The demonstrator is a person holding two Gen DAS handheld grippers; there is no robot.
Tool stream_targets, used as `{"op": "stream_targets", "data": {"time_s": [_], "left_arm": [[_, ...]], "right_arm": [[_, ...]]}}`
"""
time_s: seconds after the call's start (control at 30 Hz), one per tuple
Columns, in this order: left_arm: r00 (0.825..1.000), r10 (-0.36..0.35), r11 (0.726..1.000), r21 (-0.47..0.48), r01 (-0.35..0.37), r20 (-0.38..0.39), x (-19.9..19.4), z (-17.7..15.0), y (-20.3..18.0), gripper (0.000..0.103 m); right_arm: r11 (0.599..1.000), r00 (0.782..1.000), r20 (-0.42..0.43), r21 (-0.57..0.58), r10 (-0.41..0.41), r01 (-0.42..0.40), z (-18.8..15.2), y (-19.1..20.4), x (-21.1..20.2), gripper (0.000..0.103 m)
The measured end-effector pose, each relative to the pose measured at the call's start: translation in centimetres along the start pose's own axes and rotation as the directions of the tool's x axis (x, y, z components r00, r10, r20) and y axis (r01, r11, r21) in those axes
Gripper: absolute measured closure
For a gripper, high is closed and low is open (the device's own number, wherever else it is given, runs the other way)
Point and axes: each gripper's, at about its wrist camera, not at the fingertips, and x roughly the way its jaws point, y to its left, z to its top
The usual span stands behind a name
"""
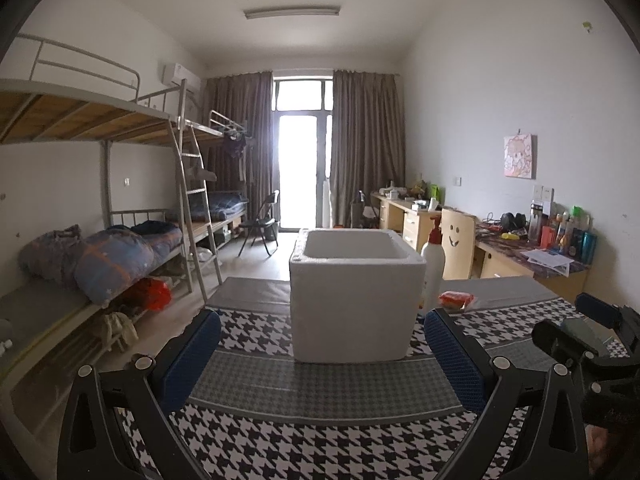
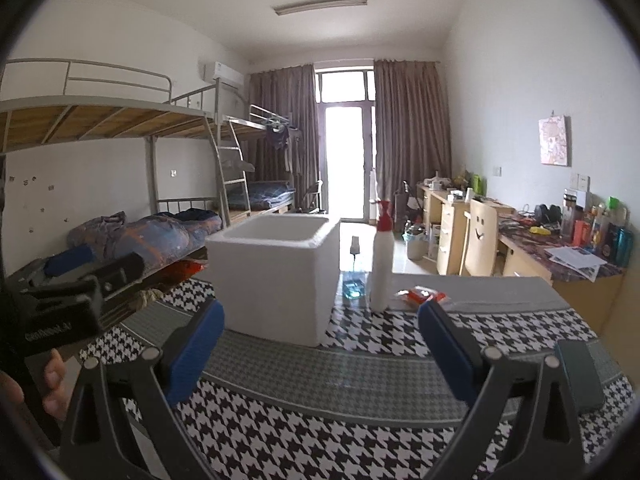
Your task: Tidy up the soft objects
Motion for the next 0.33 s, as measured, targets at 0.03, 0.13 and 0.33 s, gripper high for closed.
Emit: {"op": "stream_targets", "data": {"time_s": [0.03,0.13,0.33], "left_arm": [[1.000,0.002,1.000,0.003,-0.002,-0.001,0.0,-0.1,-0.1,0.001],[1.000,0.003,1.000,0.006,-0.003,-0.002,0.0,-0.6,-0.1,0.001],[1.000,-0.006,1.000,0.013,0.006,-0.003,-0.1,-1.3,0.2,0.001]], "right_arm": [[1.000,1.000,0.002,0.006,-0.005,0.005,-0.3,-0.1,-0.1,0.004],[1.000,1.000,-0.008,0.025,-0.009,0.009,-0.9,-0.4,0.0,0.004],[0.999,1.000,-0.014,0.031,-0.011,0.011,-1.4,-0.5,-0.3,0.004]]}}
